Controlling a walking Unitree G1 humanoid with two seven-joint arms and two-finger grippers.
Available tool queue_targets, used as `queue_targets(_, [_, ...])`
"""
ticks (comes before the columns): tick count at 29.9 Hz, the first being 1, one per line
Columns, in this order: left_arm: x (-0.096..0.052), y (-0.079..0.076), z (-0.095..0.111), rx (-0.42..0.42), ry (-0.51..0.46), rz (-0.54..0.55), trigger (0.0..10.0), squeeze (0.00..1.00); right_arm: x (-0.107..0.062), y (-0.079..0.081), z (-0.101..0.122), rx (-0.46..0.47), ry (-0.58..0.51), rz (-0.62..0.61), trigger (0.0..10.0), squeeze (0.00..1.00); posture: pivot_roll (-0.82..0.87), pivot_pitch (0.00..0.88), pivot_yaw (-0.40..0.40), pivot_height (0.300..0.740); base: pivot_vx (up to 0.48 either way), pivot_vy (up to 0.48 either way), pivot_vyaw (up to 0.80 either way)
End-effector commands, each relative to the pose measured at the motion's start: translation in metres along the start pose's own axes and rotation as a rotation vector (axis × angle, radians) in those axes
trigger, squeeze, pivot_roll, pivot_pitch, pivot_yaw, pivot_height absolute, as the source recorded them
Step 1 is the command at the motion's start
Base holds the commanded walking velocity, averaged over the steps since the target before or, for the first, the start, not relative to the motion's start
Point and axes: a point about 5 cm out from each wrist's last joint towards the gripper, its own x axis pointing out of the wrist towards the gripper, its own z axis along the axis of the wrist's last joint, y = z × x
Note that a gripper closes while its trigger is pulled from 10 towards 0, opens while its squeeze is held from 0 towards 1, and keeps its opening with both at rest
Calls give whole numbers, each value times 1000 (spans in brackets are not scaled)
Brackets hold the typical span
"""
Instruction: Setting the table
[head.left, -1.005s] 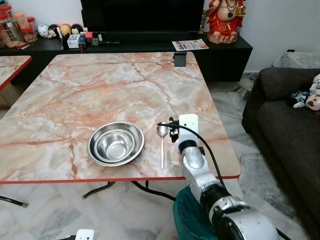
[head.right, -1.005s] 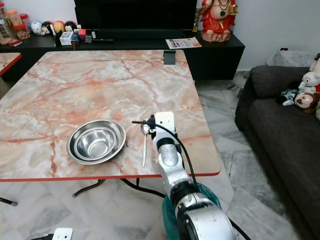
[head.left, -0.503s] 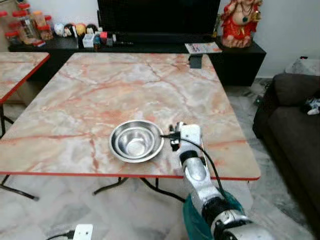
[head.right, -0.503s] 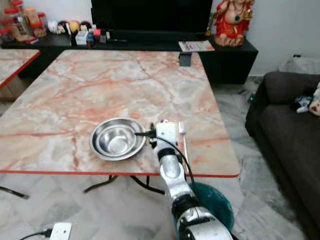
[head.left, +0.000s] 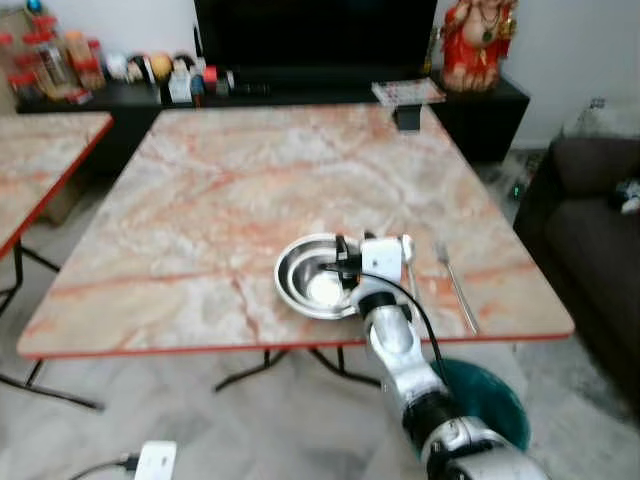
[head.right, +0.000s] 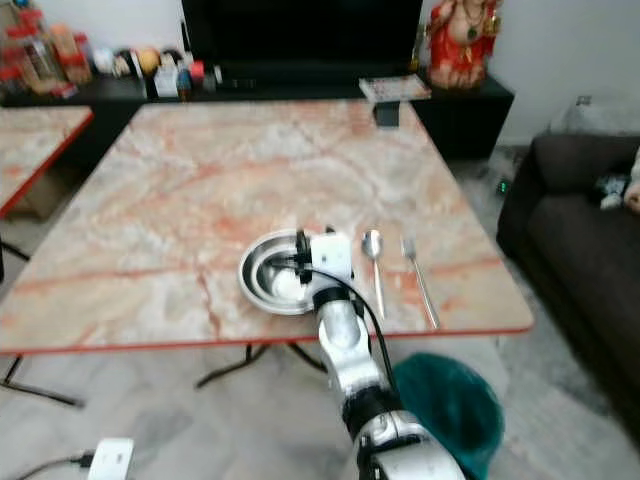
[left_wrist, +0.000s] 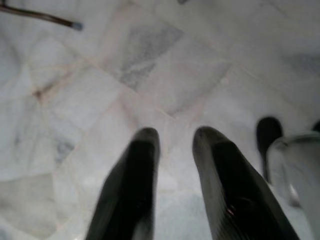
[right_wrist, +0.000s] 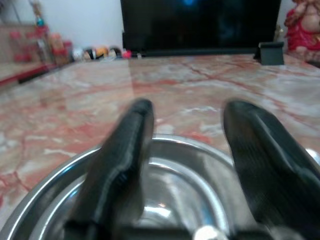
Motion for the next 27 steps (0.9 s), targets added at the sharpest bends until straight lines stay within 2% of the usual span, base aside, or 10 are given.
queue_targets(1, [-1,6,-5,7,21,14,10000,0,3,12,9,13,-34,28,10000,0,30,0,28,727,0,480,0])
queue_targets(6, [-1,5,-7,13,25,11,10000,0,6,15,19,8,-93,49,10000,0,30,0,26,727,0,480,0])
queue_targets(27, [-1,6,-4,17,20,17,10000,0,6,23,23,-9,-103,106,10000,0,47,0,10,727,0,480,0])
